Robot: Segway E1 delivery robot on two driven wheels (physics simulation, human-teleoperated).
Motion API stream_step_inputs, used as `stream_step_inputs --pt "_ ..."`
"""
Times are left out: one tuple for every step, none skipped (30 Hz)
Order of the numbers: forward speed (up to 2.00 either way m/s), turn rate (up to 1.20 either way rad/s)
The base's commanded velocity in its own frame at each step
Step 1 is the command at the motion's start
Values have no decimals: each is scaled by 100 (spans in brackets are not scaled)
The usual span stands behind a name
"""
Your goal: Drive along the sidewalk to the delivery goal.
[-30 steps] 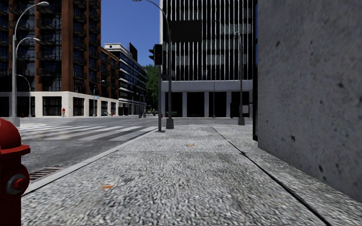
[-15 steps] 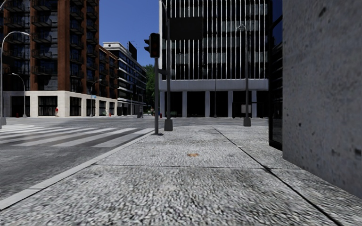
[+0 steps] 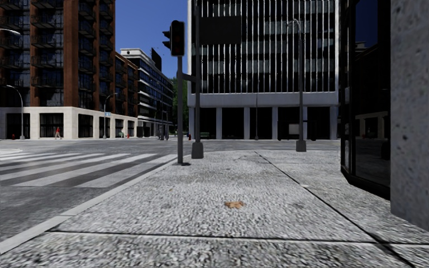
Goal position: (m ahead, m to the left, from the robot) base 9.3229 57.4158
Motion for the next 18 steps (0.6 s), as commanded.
stream_step_inputs --pt "200 0" --pt "200 0" --pt "200 0" --pt "200 0" --pt "200 0" --pt "200 0" --pt "200 0" --pt "200 0" --pt "200 0" --pt "200 0" --pt "200 0" --pt "200 0" --pt "200 0" --pt "200 0" --pt "200 0" --pt "200 0" --pt "200 0" --pt "200 1"
